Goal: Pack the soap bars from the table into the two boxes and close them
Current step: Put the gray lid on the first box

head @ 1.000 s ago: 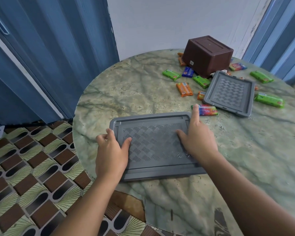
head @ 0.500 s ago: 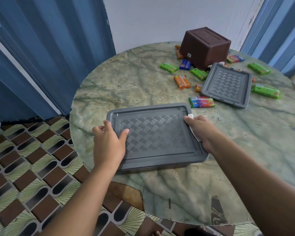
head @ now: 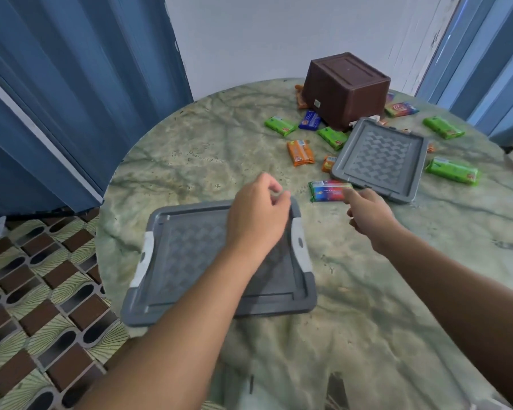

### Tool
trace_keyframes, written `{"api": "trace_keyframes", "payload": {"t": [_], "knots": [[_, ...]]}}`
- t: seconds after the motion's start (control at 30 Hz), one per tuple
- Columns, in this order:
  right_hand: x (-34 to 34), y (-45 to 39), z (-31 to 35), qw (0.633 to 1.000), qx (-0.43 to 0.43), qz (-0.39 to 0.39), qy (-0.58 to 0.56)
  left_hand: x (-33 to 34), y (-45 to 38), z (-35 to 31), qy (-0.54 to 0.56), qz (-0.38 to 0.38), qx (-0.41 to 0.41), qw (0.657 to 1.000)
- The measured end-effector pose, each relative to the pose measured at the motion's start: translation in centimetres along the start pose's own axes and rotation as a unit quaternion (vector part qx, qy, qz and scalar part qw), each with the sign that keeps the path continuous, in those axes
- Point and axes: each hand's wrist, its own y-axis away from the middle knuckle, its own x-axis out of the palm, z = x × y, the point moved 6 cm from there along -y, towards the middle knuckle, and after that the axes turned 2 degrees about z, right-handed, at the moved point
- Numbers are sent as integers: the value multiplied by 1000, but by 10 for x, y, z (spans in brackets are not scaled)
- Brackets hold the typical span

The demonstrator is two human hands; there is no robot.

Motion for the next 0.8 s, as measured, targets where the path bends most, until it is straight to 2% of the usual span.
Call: {"api": "trace_keyframes", "payload": {"t": [0.1,0.17,0.3,0.37,0.63,0.8], "knots": [[-51,-38,-2,997,-33,-27,65,57,-24,-47,73,22,-46,996],[-85,-61,-1,992,-61,-30,109,100,-40,-68,118,30,-109,987],[-144,-104,-3,980,-107,-5,169,191,-53,-87,230,41,-278,932],[-165,-123,-8,972,-111,21,205,225,-55,-91,248,32,-325,912],[-181,-169,-15,944,-151,98,275,276,-71,-81,248,5,-403,881],[-182,-196,-15,931,-167,99,308,302,-87,-78,268,20,-439,858]]}}
